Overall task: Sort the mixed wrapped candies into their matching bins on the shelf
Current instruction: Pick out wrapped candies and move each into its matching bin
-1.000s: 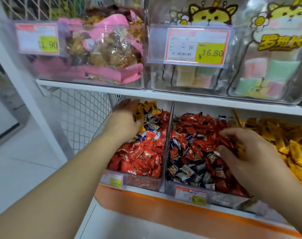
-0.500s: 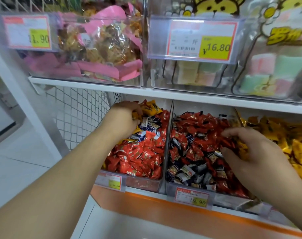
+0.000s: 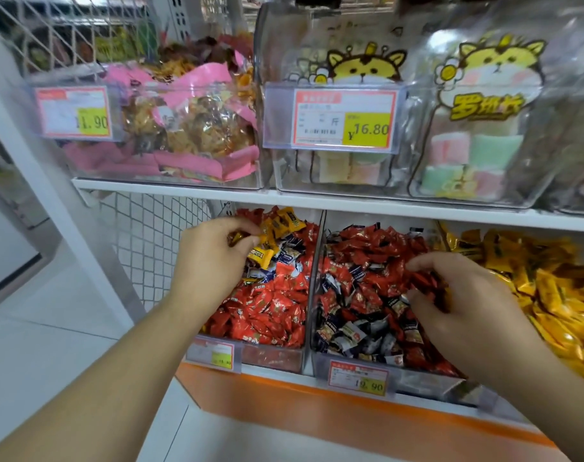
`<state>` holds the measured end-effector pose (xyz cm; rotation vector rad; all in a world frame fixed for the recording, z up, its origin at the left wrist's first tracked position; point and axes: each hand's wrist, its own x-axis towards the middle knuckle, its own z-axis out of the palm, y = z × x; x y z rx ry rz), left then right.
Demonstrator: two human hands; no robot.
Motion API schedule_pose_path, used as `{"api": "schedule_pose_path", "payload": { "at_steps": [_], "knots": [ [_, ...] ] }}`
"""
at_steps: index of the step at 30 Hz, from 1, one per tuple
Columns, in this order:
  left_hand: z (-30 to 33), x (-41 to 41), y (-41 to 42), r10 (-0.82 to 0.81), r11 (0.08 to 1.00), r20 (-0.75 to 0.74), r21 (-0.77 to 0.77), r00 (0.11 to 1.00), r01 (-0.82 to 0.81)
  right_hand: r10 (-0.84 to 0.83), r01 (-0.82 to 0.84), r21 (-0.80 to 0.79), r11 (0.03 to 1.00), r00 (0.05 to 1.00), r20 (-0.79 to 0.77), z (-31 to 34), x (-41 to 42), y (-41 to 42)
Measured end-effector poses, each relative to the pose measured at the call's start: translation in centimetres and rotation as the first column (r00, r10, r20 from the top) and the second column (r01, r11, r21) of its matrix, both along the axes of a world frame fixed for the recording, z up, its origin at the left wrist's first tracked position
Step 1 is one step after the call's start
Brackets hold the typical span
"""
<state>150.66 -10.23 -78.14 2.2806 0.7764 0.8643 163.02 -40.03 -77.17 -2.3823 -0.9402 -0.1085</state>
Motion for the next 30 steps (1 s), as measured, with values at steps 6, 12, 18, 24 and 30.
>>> {"api": "schedule_pose_path", "payload": {
  "at_steps": [6,12,18,24,30],
  "knots": [
    [2.4,-1.9,-4.0,0.002,0.970,0.171,-0.241,0.985,0.040,0.080,-0.080,0.002,0.997,0.996,-0.041,0.5,-0.9,0.2],
    [3.3,-1.8,-11.2,-0.231,0.803,0.250,-0.496,0.940,0.329,0.235,-0.235,0.018,0.972,0.968,-0.088,1.1,-1.4,-0.3],
    [2.9,-0.1,-15.8,-0.273,0.722,0.293,-0.567,0.916,0.396,0.292,-0.267,0.153,0.951,0.942,-0.167,0.6,-0.2,-2.1],
    [2.4,0.6,-16.2,-0.254,0.801,0.225,-0.497,0.941,0.335,0.003,0.014,0.141,0.990,0.992,-0.123,1.2,2.2,-4.8],
    [1.8,1.6,-16.1,-0.252,0.820,0.206,-0.473,0.946,0.321,-0.333,0.343,-0.099,0.934,0.938,0.099,1.8,6.8,-7.2]
  ]
}}
